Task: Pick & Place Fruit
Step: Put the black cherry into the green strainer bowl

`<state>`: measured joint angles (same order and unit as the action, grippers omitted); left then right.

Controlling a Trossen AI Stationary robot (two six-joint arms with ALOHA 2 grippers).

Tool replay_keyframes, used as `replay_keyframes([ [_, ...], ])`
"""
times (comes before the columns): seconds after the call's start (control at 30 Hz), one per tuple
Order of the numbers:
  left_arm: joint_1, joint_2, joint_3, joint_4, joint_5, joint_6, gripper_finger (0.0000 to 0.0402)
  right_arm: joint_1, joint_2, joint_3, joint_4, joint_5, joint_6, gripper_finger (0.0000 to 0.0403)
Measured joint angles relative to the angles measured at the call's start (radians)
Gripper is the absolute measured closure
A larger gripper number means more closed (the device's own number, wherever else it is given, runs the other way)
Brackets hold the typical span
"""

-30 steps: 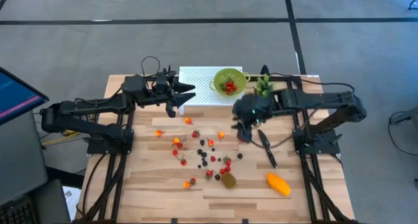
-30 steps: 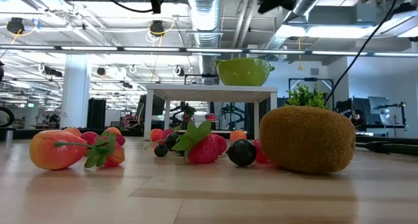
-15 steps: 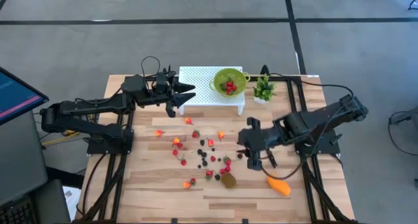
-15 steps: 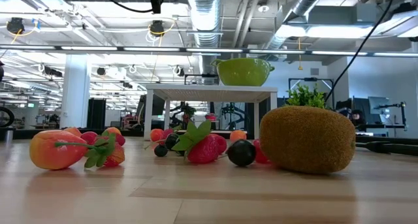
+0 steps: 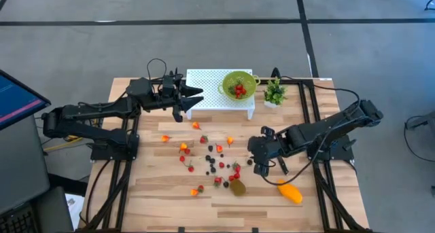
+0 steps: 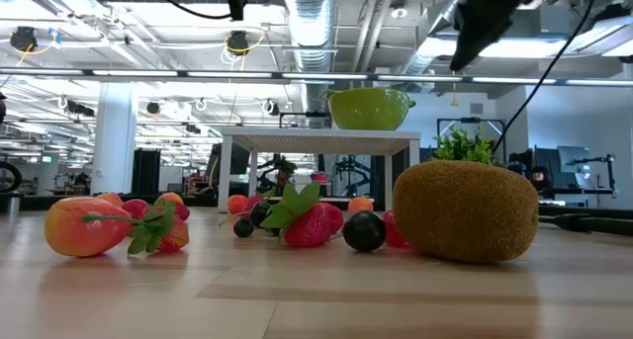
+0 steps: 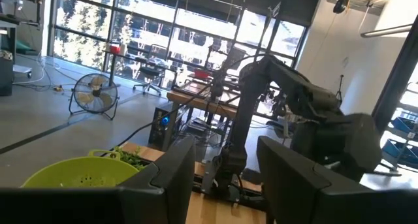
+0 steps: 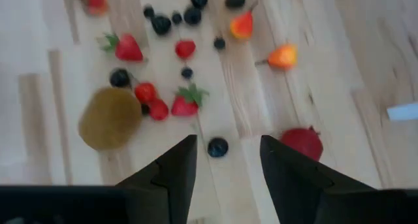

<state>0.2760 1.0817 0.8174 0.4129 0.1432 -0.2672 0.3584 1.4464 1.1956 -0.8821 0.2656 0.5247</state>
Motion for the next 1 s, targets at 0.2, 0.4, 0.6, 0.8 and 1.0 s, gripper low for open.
replay_keyframes([
  [0.2, 0.0, 0.0, 0.0, 0.0, 0.0, 0.0, 0.0243, -0.008, 0.0, -0.066, 0.056, 0.0, 0.0, 0.02],
  [0.4, 0.0, 0.0, 0.0, 0.0, 0.0, 0.0, 0.0243, -0.03, -0.001, -0.131, 0.114, 0.002, 0.0, 0.0171],
  [0.6, 0.0, 0.0, 0.0, 0.0, 0.0, 0.0, 0.0243, -0.048, -0.001, -0.2, 0.195, 0.001, 0.0, 0.0167],
  [0.8, 0.0, 0.0, 0.0, 0.0, 0.0, 0.0, 0.0243, -0.04, 0.01, -0.296, 0.324, -0.002, -0.019, 0.0168],
  [1.0, 0.0, 0.0, 0.0, 0.0, 0.0, 0.0, 0.0243, -0.025, 0.107, -0.309, 0.357, -0.003, -0.099, 0.0168],
])
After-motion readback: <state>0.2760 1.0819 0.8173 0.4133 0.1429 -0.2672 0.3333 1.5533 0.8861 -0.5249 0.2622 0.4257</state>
